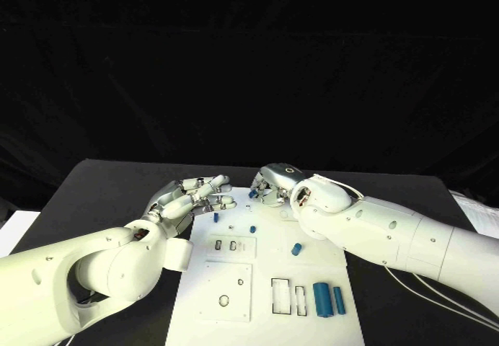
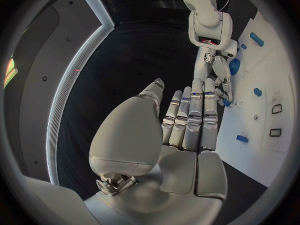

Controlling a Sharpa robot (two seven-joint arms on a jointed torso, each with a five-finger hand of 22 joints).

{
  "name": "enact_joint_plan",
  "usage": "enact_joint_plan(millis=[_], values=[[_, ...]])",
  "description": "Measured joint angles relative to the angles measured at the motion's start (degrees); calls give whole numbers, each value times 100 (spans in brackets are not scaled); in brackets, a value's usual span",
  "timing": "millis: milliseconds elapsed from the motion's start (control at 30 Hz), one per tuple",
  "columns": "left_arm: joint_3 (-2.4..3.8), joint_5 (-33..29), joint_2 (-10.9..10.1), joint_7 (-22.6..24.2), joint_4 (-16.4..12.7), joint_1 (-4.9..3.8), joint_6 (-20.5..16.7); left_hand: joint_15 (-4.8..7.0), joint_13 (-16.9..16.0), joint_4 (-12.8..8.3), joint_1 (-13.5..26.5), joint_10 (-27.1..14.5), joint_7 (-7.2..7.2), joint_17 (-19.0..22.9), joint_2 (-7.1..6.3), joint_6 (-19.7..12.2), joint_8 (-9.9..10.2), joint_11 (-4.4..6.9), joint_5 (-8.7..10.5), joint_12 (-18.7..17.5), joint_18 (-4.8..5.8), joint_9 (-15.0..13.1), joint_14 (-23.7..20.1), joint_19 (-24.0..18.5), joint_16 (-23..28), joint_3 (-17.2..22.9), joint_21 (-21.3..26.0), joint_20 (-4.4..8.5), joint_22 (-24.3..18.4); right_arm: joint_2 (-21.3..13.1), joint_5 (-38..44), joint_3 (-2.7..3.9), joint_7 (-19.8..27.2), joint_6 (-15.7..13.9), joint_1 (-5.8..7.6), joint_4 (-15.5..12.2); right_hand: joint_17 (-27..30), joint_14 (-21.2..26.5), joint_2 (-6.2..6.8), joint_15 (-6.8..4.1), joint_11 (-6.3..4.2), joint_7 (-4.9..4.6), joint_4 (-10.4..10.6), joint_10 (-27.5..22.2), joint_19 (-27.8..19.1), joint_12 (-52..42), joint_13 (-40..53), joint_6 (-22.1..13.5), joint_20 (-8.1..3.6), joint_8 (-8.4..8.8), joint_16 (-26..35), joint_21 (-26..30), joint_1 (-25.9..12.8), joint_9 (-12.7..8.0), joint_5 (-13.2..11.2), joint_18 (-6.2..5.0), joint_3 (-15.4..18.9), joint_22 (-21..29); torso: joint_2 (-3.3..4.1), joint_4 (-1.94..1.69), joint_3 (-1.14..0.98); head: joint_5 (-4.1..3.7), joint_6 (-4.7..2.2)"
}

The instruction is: Assemble the parts on the task board

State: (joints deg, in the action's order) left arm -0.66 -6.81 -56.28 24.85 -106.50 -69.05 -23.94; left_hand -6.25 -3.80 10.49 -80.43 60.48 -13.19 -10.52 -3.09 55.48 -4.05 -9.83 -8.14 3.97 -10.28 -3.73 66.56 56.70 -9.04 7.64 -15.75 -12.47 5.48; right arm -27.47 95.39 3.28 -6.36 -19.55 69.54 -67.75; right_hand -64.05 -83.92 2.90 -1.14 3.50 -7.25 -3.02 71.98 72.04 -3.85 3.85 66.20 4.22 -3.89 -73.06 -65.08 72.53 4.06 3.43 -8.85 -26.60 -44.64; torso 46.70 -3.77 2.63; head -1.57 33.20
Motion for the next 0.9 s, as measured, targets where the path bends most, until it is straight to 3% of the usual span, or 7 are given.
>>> enact_joint_plan(millis=[167,267,500,600,700,900], values=[[0,0,5,-2,2,0,1,0,0,-6,0,-9,0,0,0,0,0,-9,0,0,0,0,0,0,0,-6,0,0,-5,54,12,-2,-14,28,-1,59,-6,0,15,0,23,-4,37,-22,0,0,-5,-4,0,0,-6,0,-15,87,0,0,-6,-8,5,1,3,15,1],[0,0,5,-3,2,0,1,0,0,-6,0,-9,0,0,0,0,0,-9,0,0,0,0,0,0,0,-6,0,0,-5,73,13,-6,-26,42,-1,85,-2,-1,96,1,77,-73,115,-135,-17,25,-16,-99,17,-10,-6,-19,-61,146,0,0,8,-13,10,5,3,18,1],[0,0,2,-10,0,-5,2,0,0,-6,0,-9,0,-5,0,0,0,-9,0,0,0,0,0,0,0,-6,23,0,-4,91,7,-11,-73,70,8,155,262,-3,427,150,224,-221,279,-813,-188,24,-27,-805,187,27,102,53,-86,-37,24,0,200,172,15,9,3,18,-8],[0,0,-2,-13,-1,-8,3,0,0,-6,0,-9,0,-5,0,0,0,-9,0,0,0,0,0,0,0,-6,23,0,-4,79,2,-11,-91,63,13,141,419,-10,491,196,292,-266,305,-1191,-262,24,-27,-1124,262,27,194,135,-18,-40,24,0,415,302,16,10,3,23,-10],[0,0,-11,-17,-1,-10,4,0,-1,-6,0,-9,0,-5,0,0,0,-9,0,0,1,0,0,0,22,-6,23,0,-4,-7,-13,-11,-102,34,16,38,485,-10,526,196,317,-301,337,-1342,-278,24,-27,-1323,278,27,216,139,17,-40,24,0,594,359,18,12,3,25,-18],[0,0,-54,-25,0,-17,7,0,0,-6,0,-9,0,-5,0,0,0,-9,0,0,0,0,0,0,22,-6,23,0,-4,-531,-234,22,-110,-50,29,-462,677,-9,444,237,325,-337,365,-1131,-434,-123,6,-1213,306,13,361,340,158,-14,104,0,708,651,20,28,0,15,-36]])
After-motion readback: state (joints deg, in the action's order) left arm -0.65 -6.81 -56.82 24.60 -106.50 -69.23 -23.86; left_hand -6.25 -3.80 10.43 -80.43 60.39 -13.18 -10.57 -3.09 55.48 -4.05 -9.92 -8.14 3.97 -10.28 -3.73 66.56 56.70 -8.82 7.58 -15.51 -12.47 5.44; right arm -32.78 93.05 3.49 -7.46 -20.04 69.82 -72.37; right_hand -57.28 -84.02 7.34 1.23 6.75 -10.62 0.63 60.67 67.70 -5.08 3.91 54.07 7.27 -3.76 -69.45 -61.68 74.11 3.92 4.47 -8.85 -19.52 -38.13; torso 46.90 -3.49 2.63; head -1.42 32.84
